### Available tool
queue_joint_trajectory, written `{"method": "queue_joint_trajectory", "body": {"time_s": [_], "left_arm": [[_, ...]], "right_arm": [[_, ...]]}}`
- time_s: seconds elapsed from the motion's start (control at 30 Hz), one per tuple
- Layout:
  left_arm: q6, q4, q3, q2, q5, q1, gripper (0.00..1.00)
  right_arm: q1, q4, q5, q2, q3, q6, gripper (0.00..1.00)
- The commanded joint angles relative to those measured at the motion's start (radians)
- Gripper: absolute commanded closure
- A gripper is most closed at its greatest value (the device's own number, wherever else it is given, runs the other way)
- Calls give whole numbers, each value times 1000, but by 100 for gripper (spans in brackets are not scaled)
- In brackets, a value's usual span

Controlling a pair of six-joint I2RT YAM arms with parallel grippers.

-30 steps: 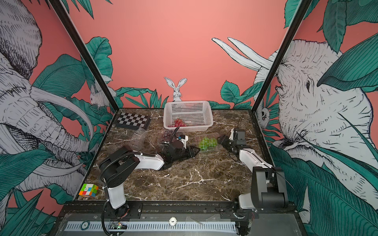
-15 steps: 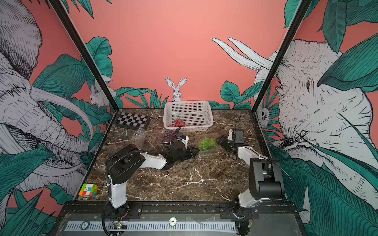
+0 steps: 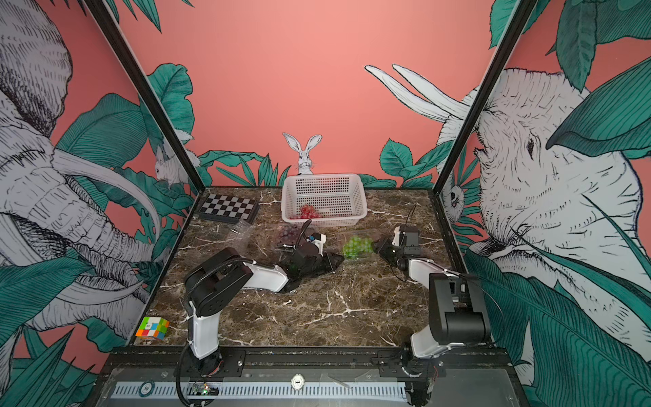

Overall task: Pack grapes into containers
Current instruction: Close the packing box at the center of the board.

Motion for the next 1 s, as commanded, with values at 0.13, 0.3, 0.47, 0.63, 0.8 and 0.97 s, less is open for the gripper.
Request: {"method": "queue_joint_trajectory", "body": {"time_s": [0.13, 0.3, 0.47, 0.63, 0.8, 0.97], "left_arm": [[-15, 8, 7, 19, -17, 0, 80], [-7, -7, 11, 15, -22, 0, 83], [-13, -3, 8, 21, -24, -1, 87], [-9, -4, 7, 20, -24, -1, 90], [-15, 1, 4, 24, -23, 0, 91], [3, -11, -1, 7, -31, 1, 87]], "right_arm": [[10, 17, -23, -18, -49, 32, 44], [10, 22, -24, -17, -54, 34, 44], [13, 26, -26, -17, -53, 38, 45], [13, 26, -27, -20, -56, 39, 45], [15, 30, -32, -20, -57, 43, 45], [15, 14, -33, -33, -53, 38, 45]]}}
